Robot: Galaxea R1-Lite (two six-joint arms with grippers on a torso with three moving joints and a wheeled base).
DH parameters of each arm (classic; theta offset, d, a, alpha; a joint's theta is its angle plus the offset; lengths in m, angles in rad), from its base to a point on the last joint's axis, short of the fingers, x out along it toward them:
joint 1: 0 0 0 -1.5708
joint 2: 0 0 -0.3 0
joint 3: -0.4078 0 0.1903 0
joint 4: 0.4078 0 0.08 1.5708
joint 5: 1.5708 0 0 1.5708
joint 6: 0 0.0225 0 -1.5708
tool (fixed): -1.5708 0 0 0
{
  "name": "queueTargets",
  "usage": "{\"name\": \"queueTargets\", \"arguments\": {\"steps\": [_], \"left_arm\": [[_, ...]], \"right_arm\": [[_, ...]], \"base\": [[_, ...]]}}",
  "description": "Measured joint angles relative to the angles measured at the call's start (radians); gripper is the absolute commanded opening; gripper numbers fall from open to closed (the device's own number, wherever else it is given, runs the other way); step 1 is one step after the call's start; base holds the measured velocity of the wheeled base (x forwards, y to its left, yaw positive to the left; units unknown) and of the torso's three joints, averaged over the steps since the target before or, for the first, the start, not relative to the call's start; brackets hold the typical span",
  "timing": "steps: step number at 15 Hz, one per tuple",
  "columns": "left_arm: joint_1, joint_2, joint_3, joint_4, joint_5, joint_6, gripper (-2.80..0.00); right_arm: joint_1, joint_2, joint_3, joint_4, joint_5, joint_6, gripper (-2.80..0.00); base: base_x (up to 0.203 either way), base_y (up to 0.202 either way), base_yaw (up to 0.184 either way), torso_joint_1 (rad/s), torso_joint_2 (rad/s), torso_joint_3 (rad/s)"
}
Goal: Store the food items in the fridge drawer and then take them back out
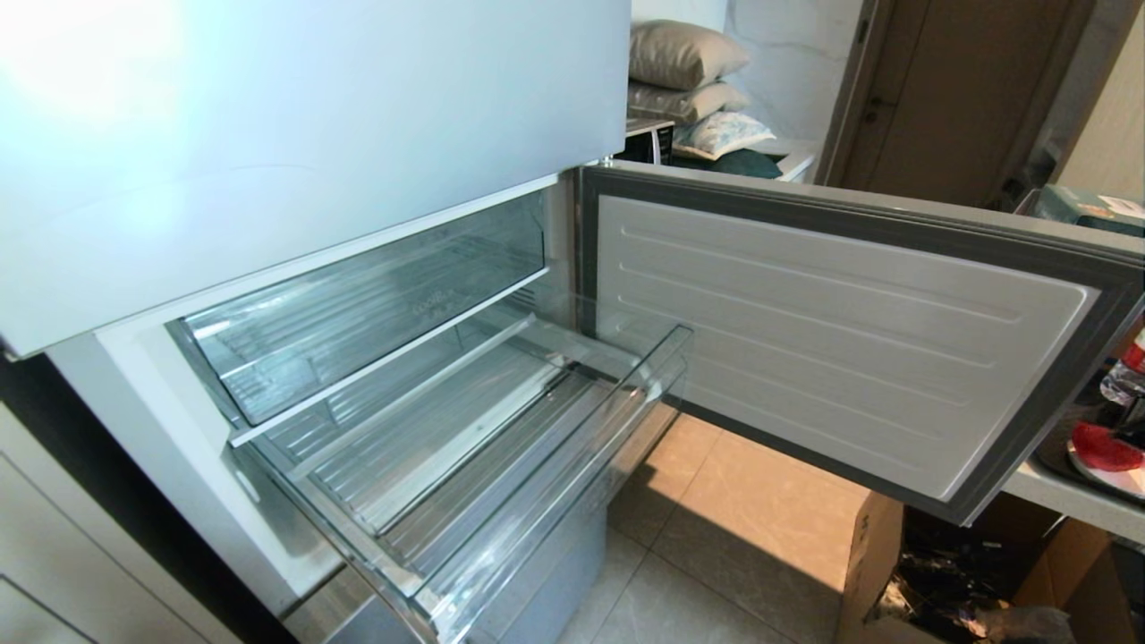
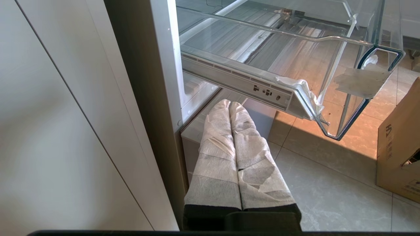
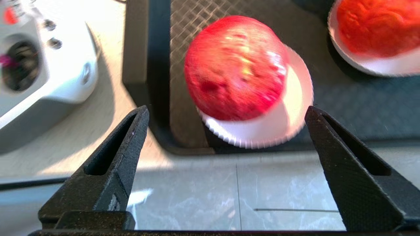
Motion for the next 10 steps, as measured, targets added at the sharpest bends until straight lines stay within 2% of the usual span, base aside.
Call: {"name": "queueTargets", "arguments": {"steps": [1,2,7,10], "left_arm": [[0.000,0.000,0.000,0.000,0.000,0.000,-2.80],[0.000,0.000,0.000,0.000,0.000,0.000,-2.80],[0.000,0.000,0.000,0.000,0.000,0.000,-2.80],[0.000,0.000,0.000,0.000,0.000,0.000,-2.80]], "right_arm": [[0.000,-0.039,0.021,0.018,-0.002,0.001,0.00],[0.000,-0.083,0.046,0.031,-0.004,0.003,-2.80],[-0.003,-0.375,0.242,0.060,-0.006,0.010,-2.80],[0.001,-0.517,0.315,0.062,0.002,0.006,-2.80]], "base": [[0.000,0.000,0.000,0.000,0.00,0.000],[0.000,0.000,0.000,0.000,0.00,0.000],[0.000,0.000,0.000,0.000,0.00,0.000],[0.000,0.000,0.000,0.000,0.00,0.000]]}}
